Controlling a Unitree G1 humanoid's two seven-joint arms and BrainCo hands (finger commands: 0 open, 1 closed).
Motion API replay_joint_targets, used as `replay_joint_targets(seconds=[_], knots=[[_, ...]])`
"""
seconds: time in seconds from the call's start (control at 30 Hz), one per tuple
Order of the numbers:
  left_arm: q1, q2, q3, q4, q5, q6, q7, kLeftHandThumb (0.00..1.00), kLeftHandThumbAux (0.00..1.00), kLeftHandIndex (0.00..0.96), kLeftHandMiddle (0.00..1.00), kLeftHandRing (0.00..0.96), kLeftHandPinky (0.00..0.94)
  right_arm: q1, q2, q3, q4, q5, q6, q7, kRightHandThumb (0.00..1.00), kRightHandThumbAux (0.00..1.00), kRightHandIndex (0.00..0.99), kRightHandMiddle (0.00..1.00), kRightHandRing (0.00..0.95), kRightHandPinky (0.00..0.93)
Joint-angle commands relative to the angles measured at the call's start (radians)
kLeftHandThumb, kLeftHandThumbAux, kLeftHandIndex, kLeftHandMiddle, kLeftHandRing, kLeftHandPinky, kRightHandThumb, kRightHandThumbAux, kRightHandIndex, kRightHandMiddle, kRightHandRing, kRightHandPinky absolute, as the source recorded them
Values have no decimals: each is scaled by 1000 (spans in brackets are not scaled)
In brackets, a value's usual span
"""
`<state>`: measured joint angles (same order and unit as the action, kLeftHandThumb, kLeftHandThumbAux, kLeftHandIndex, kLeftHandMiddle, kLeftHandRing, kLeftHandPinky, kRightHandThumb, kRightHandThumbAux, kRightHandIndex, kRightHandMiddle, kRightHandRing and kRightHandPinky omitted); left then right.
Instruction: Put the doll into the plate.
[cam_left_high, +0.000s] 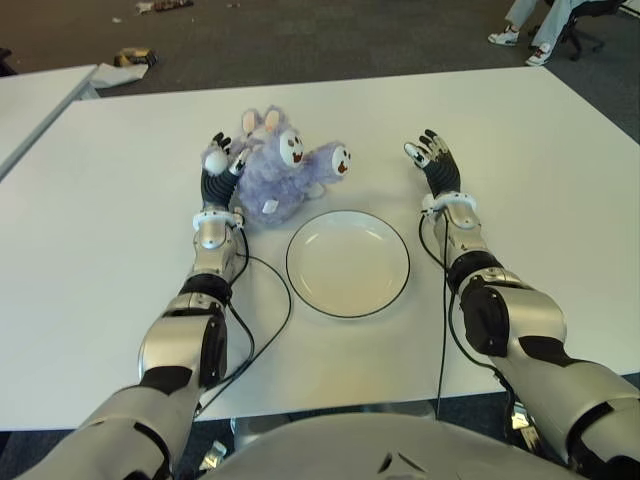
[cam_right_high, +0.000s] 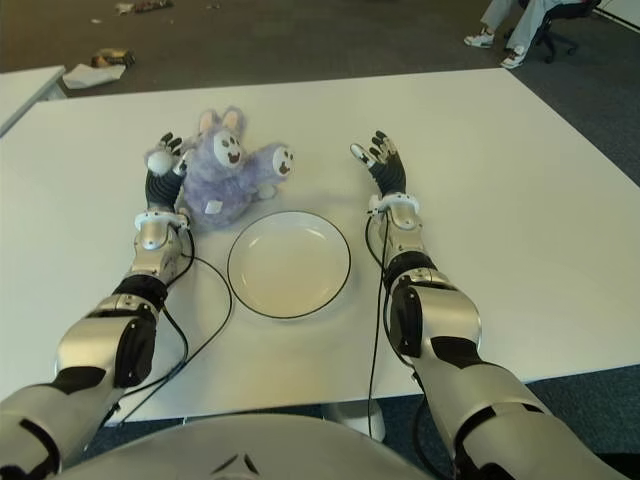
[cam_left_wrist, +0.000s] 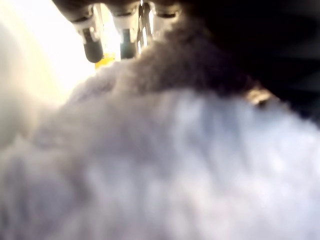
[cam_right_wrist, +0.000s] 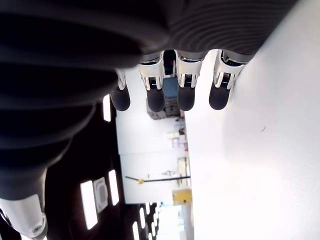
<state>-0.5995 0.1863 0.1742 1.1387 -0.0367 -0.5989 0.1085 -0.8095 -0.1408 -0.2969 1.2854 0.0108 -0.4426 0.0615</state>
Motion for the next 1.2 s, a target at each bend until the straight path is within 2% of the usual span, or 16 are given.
replay_joint_targets(seconds=[0.03,1.2], knots=[[91,-8,-14,48,24,9,-9,0,508,0,100,67,0,66,23,-6,47,12,40,-2,88,636,18,61,53,59],[103,-23,-3,47,13,-6,-9,0,520,0,89,83,66,75,15,-2,45,8,38,-5,71,632,20,60,53,54]])
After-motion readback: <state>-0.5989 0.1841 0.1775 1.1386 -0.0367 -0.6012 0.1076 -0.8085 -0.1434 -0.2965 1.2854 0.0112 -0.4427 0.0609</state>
